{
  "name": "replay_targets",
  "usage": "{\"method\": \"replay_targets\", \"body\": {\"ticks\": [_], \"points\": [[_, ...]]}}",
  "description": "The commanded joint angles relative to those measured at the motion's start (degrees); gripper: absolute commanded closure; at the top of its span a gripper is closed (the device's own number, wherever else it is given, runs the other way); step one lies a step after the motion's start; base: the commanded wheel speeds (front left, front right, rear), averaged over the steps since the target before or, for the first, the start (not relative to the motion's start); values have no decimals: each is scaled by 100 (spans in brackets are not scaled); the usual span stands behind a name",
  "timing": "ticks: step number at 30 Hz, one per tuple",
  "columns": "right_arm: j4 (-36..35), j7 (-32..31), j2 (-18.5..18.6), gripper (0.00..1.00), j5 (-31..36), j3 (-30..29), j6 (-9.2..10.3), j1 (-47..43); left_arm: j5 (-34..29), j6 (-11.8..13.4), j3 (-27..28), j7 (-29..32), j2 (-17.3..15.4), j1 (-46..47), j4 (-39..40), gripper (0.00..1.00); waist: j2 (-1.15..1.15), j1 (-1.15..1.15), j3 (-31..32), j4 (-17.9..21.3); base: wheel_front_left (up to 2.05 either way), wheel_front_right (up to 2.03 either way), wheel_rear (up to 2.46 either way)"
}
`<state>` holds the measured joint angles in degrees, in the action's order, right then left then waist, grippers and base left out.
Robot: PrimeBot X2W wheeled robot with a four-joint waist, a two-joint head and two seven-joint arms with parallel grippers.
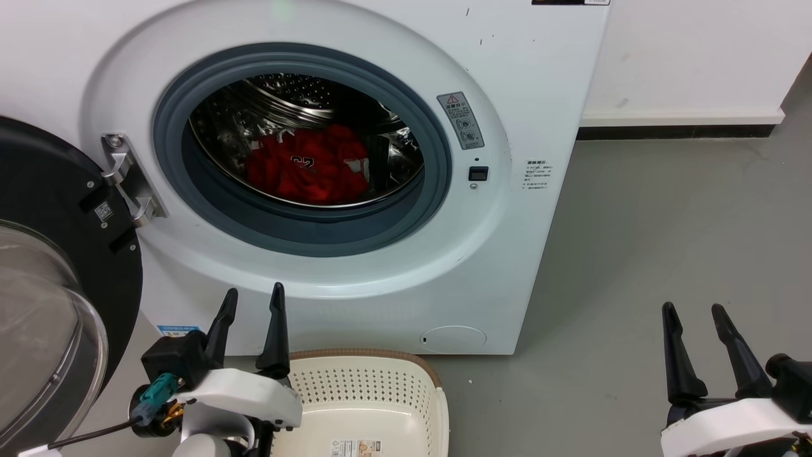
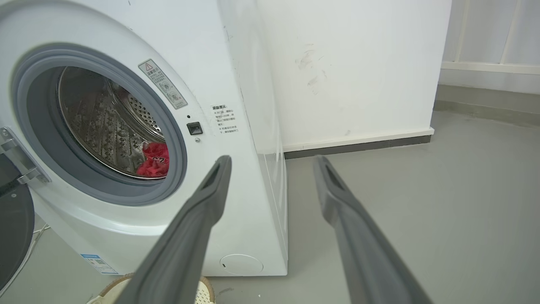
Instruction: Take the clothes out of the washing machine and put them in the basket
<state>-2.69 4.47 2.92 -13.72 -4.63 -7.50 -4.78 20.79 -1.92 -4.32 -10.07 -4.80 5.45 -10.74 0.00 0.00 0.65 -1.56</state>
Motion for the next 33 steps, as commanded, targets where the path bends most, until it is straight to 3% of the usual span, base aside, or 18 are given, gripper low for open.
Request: {"method": "replay_targets", "body": {"ticks": [1, 33], "points": [[-55, 53, -2, 0, 181, 0, 1, -7, -143, 30, -24, -55, -32, 132, 48, 0, 0, 0, 0, -4, 0, 0, 0], [-51, 288, -7, 0, 1700, -9, 2, -131, -1583, 306, -264, -432, -158, 103, -163, 0, 0, 0, 49, -80, 0, 0, 0]]}}
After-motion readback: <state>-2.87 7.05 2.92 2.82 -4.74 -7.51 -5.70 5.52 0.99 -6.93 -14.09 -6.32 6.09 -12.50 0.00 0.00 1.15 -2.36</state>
